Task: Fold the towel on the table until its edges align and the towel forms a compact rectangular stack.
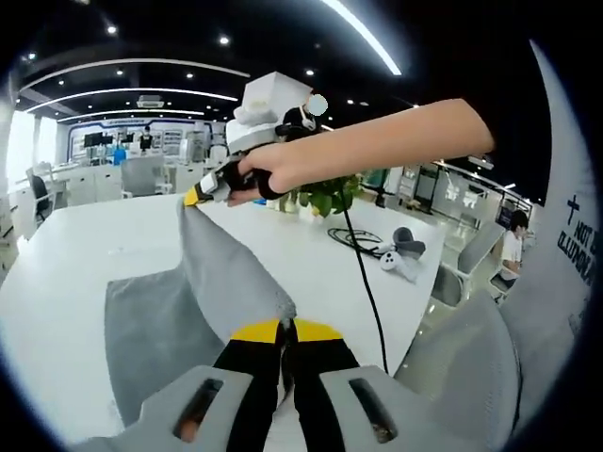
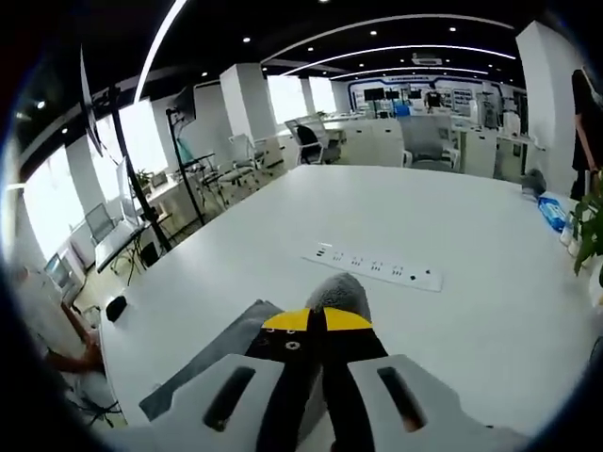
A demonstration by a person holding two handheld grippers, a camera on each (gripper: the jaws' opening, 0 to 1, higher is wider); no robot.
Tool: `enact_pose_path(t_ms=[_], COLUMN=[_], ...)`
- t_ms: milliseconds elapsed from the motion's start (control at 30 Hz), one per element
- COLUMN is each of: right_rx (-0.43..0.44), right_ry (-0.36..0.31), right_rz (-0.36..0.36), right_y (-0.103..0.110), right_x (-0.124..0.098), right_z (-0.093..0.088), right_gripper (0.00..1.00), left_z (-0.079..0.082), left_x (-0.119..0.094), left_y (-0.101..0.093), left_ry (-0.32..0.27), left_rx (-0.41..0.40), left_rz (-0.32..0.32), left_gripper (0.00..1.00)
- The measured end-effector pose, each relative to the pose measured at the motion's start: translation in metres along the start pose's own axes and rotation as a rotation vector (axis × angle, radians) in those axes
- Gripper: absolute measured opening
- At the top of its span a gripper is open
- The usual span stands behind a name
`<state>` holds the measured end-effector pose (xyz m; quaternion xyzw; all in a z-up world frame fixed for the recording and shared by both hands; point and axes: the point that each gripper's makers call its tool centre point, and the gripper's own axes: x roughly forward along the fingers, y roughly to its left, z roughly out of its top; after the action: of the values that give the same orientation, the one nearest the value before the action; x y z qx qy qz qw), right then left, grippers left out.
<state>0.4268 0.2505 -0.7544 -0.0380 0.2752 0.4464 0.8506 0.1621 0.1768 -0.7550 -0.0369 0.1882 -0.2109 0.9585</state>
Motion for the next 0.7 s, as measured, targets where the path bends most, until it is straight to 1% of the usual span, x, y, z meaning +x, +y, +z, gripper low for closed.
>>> enact_pose_path(t_ms=[233, 267, 367, 533, 567, 700], right_rx=[0.01, 0.004, -0.003, -0.009, -0.009, -0.02], right_ry=[-0.002, 0.001, -0.001, 0.001, 0.002, 0.006], right_rz=[0.013, 0.014, 0.014, 0.028, 0.032, 0.036], right_y=[0.012, 0.015, 0.02, 0.03, 0.033, 0.041], right_x=[0.009, 0.011, 0.014, 0.021, 0.022, 0.029], right_z=[0.002, 0.001, 0.002, 0.003, 0.003, 0.002], right_gripper=[0.0, 0.0, 0.0, 0.0, 0.0, 0.0], left_z=[-0.007, -0.009, -0.014, -0.026, -0.028, -0.033], left_x=[-0.014, -0.017, -0.023, -0.032, -0.035, -0.042], left_y=[0.016, 0.021, 0.03, 0.042, 0.046, 0.054], left_ry=[-0.009, -0.007, -0.017, -0.011, -0.012, -0.008], left_rx=[-0.045, -0.062, -0.1, -0.133, -0.149, -0.163], left_rz=[0.052, 0.078, 0.099, 0.137, 0.161, 0.195], left_gripper=[0.03, 0.04, 0.04, 0.04, 0.04, 0.04])
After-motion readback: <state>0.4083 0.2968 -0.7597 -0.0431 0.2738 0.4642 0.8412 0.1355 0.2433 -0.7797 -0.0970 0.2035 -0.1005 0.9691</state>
